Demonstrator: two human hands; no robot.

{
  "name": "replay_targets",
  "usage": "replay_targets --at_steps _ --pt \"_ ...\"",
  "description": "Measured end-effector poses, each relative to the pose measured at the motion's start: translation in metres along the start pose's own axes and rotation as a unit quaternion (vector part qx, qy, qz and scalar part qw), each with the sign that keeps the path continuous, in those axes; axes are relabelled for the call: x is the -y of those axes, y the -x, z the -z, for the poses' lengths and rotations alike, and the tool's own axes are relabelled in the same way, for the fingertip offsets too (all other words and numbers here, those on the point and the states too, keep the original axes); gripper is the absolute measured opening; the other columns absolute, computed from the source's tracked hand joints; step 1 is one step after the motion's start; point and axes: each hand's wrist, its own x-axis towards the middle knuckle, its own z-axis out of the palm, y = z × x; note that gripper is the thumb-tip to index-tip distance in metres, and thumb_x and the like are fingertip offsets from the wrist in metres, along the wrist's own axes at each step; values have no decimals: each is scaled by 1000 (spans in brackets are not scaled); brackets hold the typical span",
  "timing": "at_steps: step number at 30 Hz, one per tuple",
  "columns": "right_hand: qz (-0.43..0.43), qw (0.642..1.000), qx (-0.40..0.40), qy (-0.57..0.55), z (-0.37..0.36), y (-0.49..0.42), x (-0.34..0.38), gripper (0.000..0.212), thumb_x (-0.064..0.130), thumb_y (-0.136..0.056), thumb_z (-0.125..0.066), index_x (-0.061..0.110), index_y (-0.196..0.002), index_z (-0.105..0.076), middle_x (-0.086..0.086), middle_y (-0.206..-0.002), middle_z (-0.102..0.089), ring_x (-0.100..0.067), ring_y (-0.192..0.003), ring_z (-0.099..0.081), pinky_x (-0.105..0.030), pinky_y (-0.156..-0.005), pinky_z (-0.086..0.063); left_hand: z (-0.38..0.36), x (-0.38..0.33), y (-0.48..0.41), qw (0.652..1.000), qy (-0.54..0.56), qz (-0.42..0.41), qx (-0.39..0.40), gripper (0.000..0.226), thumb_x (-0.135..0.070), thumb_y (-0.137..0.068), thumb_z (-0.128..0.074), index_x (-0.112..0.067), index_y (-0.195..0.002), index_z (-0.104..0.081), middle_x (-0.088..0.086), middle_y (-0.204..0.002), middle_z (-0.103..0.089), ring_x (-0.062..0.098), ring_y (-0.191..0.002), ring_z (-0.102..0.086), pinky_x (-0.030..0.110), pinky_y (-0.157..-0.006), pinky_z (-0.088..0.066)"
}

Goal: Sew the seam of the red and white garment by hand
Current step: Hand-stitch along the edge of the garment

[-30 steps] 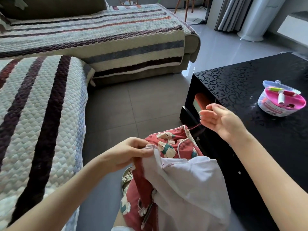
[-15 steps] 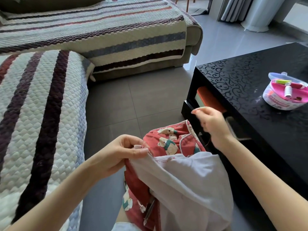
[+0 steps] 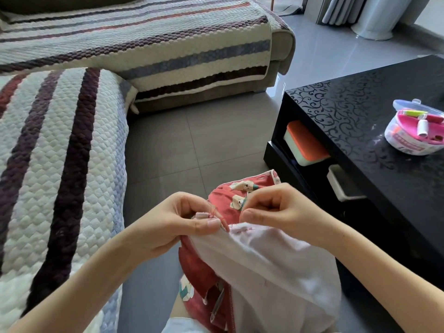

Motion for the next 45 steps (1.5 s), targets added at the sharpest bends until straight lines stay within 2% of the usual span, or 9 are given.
replay_targets --at_steps 4,7,9,12,18,23,29,42,45 --pt "-11 987 -65 -146 24 -3 4 12 15 -73 -75 17 -62 -70 7 -51 -45 -6 -48 -29 -23 -49 -19 0 -2 0 1000 -16 4 -6 43 -49 -54 -87 -13 -75 -78 3 -72 -70 9 -68 -65 17 -64 -51" --pt "20 947 -87 -309 47 -10 6 20 31 -67 -79 16 -64 -67 7 -51 -21 -6 -45 -18 -15 -43 -19 -1 -3 1 999 -28 14 -14 34 -36 -59 -88 -9 -77 -77 8 -75 -69 13 -70 -64 20 -65 -51" --pt "32 933 -90 -347 59 -15 7 25 33 -66 -82 14 -68 -66 7 -52 -16 -7 -45 -15 -16 -42 -19 -3 -3 1 998 -47 21 -30 26 -23 -64 -82 -2 -77 -75 17 -77 -65 20 -71 -61 29 -67 -48" --pt "30 926 -92 -365 67 -20 10 19 31 -70 -75 17 -66 -63 7 -52 -15 -7 -45 -13 -17 -42 -17 -8 -2 -1 995 -81 27 -50 24 -24 -64 -81 -7 -79 -77 17 -78 -66 25 -75 -60 40 -72 -45" --pt "-1 895 -155 -418 76 -32 12 27 23 -85 -50 19 -62 -63 10 -42 -24 -5 -39 -16 -18 -40 -15 -15 0 -4 994 -72 49 -63 15 -17 -65 -78 -9 -78 -77 10 -76 -70 15 -71 -66 21 -61 -53" --pt "-35 873 -193 -447 84 -44 8 23 21 -82 -54 17 -61 -62 9 -42 -23 -5 -37 -18 -17 -37 -17 -18 1 -4 995 -57 64 -43 26 -28 -58 -83 -10 -77 -77 13 -78 -69 23 -77 -63 37 -77 -47" --pt "-53 851 -227 -470 92 -60 7 14 17 -77 -59 13 -63 -60 8 -42 -21 -6 -38 -16 -17 -37 -15 -23 1 -6 994 -55 84 -41 30 -33 -56 -82 -11 -75 -77 17 -77 -65 31 -78 -54 46 -78 -33" --pt "-167 785 -321 -503 98 -82 -15 26 12 -93 -55 10 -68 -52 8 -37 -21 -8 -31 -15 -17 -34 -12 -24 4 -6 993 -39 100 -51 28 -32 -51 -84 -12 -69 -75 13 -70 -61 34 -79 -48 47 -77 -29" --pt "-188 766 -340 -512 97 -83 -20 26 8 -93 -54 9 -68 -51 8 -37 -19 -8 -30 -14 -17 -34 -11 -23 5 -5 993 -40 103 -39 25 -30 -49 -84 -13 -65 -74 9 -65 -61 31 -74 -49 37 -70 -33"
